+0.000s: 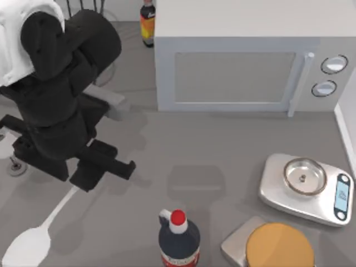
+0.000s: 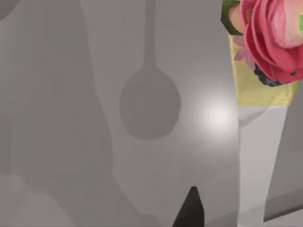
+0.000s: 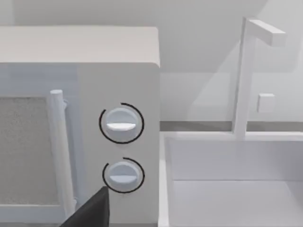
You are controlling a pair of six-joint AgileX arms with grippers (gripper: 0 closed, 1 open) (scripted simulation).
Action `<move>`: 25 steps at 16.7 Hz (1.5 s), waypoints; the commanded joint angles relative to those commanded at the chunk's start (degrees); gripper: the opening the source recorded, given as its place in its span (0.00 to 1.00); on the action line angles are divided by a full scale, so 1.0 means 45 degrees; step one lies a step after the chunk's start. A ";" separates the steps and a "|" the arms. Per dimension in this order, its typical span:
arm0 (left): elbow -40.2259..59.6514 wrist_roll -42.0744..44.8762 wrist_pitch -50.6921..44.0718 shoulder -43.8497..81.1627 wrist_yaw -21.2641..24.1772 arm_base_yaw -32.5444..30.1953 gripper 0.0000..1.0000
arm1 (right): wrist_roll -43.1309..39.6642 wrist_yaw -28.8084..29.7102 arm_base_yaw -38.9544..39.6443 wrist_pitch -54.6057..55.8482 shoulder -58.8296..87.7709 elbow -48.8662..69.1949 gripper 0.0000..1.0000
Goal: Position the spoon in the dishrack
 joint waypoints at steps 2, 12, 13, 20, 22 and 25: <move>0.1040 -0.0007 -0.1148 -0.0391 0.0012 -0.0015 0.00 | 0.0000 0.0000 0.0000 0.0000 0.0000 0.0000 1.00; 0.1610 0.0079 -0.1427 -0.0994 0.0093 0.0338 0.00 | 0.0000 0.0000 0.0000 0.0000 0.0000 0.0000 1.00; 0.1531 0.0125 -0.1018 -0.1210 0.0176 0.0605 0.00 | 0.0000 0.0000 0.0000 0.0000 0.0000 0.0000 1.00; -0.0028 0.0670 0.5331 -0.3857 0.1185 0.4210 0.00 | 0.0000 0.0000 0.0000 0.0000 0.0000 0.0000 1.00; -0.0666 0.0885 0.7867 -0.4796 0.1537 0.5481 0.00 | 0.0000 0.0000 0.0000 0.0000 0.0000 0.0000 1.00; -0.1513 0.1172 1.1155 -0.6260 0.2062 0.7327 0.00 | 0.0000 0.0000 0.0000 0.0000 0.0000 0.0000 1.00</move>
